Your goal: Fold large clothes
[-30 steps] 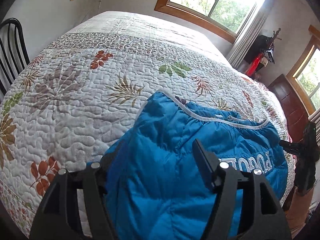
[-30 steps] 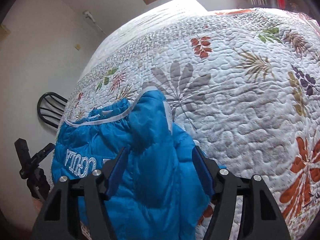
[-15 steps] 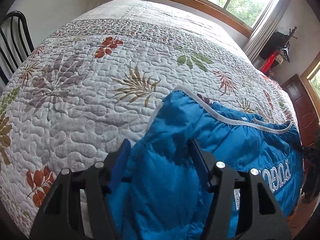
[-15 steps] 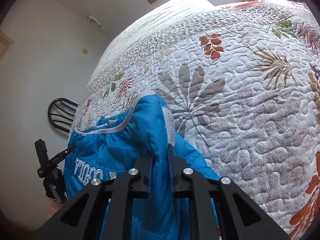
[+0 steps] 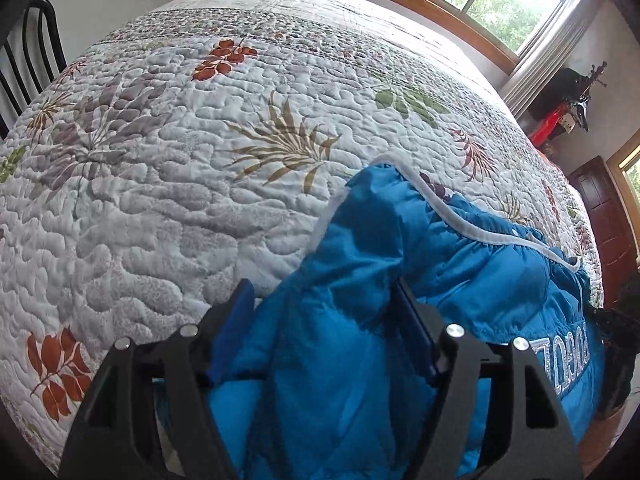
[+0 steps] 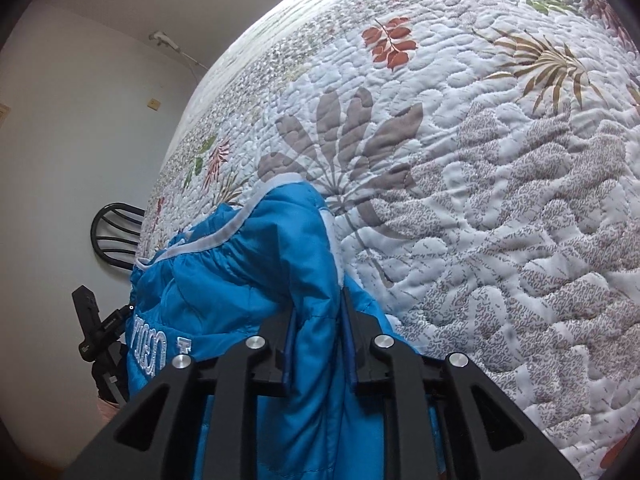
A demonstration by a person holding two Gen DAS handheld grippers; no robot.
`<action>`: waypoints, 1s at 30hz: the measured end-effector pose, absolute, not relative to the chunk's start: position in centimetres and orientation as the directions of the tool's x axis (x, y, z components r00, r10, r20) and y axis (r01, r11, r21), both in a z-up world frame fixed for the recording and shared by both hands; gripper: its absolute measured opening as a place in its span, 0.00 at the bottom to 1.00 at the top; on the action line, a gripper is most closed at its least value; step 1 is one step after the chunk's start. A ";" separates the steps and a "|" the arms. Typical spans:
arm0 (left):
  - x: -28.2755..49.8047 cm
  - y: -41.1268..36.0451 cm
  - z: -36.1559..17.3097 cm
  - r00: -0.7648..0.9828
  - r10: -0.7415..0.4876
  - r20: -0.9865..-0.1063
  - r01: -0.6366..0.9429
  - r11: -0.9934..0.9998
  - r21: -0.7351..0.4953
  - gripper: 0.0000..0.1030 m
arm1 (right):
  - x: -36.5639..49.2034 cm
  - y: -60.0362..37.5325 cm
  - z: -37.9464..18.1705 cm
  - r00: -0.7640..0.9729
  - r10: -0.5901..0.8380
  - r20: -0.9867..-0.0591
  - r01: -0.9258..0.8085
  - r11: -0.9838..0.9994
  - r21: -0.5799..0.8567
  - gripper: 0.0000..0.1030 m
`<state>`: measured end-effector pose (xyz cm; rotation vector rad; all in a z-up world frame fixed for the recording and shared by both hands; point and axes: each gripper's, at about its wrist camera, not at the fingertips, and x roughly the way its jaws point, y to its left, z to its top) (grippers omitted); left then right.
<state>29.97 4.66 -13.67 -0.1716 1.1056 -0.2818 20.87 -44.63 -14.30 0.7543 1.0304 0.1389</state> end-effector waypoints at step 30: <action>10.3 14.3 -9.9 0.461 -0.367 -0.808 -0.046 0.899 -0.435 0.75 | 7.8 -35.3 -6.3 0.449 0.211 -0.868 0.089 0.956 0.278 0.22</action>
